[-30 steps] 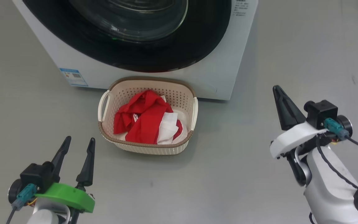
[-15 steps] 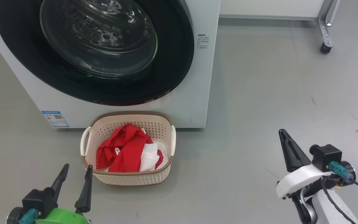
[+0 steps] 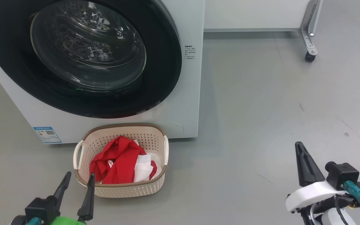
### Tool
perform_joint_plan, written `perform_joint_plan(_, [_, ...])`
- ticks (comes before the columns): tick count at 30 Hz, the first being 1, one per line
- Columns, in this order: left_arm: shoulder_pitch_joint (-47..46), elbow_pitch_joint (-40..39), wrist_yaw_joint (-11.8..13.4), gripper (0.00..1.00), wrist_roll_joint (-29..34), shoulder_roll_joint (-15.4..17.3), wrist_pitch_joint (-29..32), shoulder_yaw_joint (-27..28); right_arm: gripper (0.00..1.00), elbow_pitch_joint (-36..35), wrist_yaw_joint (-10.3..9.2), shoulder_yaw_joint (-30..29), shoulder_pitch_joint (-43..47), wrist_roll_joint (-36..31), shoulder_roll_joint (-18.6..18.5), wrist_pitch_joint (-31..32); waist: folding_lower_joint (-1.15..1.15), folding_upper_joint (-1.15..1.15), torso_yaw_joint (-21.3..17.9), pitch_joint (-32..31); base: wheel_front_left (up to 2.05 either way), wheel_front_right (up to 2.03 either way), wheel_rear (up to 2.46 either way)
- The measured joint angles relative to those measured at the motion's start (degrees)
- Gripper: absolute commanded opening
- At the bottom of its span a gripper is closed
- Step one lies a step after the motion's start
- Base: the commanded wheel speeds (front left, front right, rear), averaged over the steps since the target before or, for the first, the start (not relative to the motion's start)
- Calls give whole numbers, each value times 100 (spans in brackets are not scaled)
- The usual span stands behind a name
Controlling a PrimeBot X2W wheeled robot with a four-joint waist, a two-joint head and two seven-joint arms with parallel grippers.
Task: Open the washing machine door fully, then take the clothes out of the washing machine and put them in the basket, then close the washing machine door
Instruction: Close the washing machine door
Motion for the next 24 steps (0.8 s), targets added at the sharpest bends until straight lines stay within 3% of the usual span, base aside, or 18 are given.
perform_joint_plan(2, [4, -30, 0, 100, 0, -42, 0, 23, 0, -86, -4, -37, 78, -1, 5, 0, 0, 0, -7, 3, 0, 0, 0])
perform_joint_plan(4, [7, -87, 0, 100, 13, -78, 0, 92, 93, -178, -38, -92, 153, -2, 12, 0, 0, 0, -12, 9, 0, 0, 0])
perform_joint_plan(5, [7, -100, 0, 100, 21, -88, 0, 135, 100, -221, -53, -113, 184, -3, 13, 0, 0, 0, -12, 13, 0, 0, 0])
perform_joint_plan(24, [34, -121, 0, 100, 226, -232, 0, 229, 100, -600, -46, -188, 475, -167, 57, 0, 0, 0, 15, 79, 0, 0, 0])
